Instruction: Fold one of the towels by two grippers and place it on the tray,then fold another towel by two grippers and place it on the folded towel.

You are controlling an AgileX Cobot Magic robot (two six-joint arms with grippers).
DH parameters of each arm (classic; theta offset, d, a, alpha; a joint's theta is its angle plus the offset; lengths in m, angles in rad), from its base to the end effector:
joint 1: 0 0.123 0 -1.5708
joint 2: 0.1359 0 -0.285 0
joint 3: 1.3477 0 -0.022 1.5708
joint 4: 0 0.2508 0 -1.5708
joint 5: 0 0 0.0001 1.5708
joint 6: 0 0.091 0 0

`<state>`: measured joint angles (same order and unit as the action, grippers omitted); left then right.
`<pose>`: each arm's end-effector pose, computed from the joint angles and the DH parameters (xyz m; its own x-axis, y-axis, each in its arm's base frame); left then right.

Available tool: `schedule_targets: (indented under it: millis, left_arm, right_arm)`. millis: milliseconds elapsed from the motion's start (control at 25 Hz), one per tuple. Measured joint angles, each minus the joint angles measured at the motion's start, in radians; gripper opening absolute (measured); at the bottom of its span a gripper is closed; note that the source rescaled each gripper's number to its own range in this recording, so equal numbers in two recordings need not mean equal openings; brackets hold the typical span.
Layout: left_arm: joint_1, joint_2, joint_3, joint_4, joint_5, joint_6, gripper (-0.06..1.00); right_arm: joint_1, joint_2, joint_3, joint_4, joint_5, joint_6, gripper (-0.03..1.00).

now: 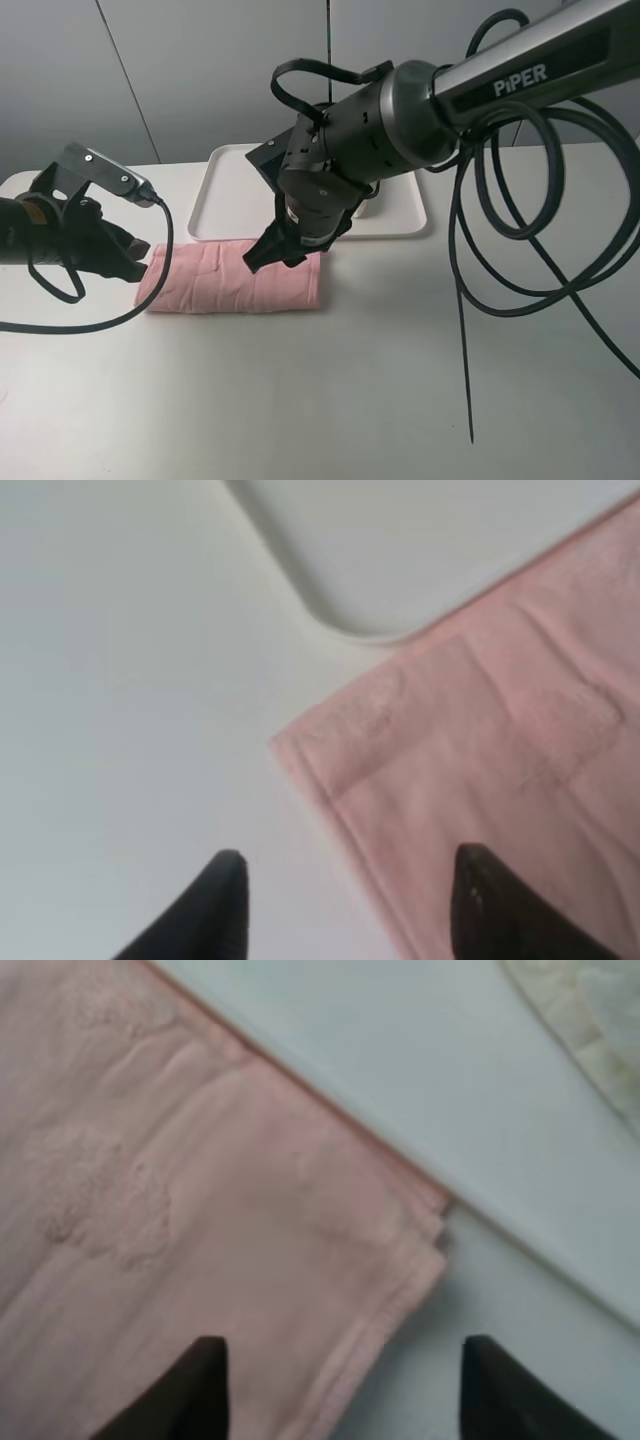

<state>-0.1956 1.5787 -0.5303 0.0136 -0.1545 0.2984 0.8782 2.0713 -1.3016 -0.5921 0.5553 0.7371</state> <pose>0.2603 -0.0518 0.1463 -0.6140 0.4344 -0.6590 0.4036 0.8903 0.2108 0.2842 0.3005 0.1314 -0.7137 -0.5367 -0.4500 -0.5181 0.8369 -0.1764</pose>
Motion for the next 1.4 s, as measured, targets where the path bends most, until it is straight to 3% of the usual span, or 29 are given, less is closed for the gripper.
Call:
schedule_targets:
  millis: [120, 240, 360, 480, 680, 800, 960, 1400]
  left_arm:
    - [0.01, 0.0, 0.0, -0.072, 0.0, 0.0, 0.8]
    - [0.015, 0.0, 0.0, -0.131, 0.0, -0.001, 0.95]
    - [0.015, 0.0, -0.033, -0.217, 0.083, -0.005, 0.99]
    - [0.032, 0.015, -0.113, -0.246, 0.246, -0.025, 0.98]
    - [0.116, 0.06, -0.266, -0.252, 0.469, -0.132, 0.95]
    - [0.141, 0.108, -0.34, -0.208, 0.571, -0.176, 0.94]
    - [0.143, 0.211, -0.416, -0.123, 0.668, -0.248, 0.94]
    - [0.143, 0.345, -0.459, -0.106, 0.705, -0.269, 0.94]
  right_arm:
    - [-0.002, 0.0, 0.0, -0.02, 0.01, 0.055, 0.89]
    - [-0.002, 0.0, 0.0, -0.022, 0.045, 0.078, 0.99]
    - [-0.002, 0.0, 0.0, -0.002, 0.068, 0.09, 1.0]
    - [-0.023, 0.0, 0.0, 0.098, 0.074, 0.06, 1.0]
    - [-0.123, 0.0, 0.0, 0.371, 0.097, -0.144, 1.0]
    - [-0.159, 0.0, 0.0, 0.477, 0.105, -0.261, 1.0]
    - [-0.161, 0.0, 0.0, 0.508, 0.12, -0.307, 1.0]
    - [-0.161, 0.0, 0.0, 0.509, 0.143, -0.341, 1.0]
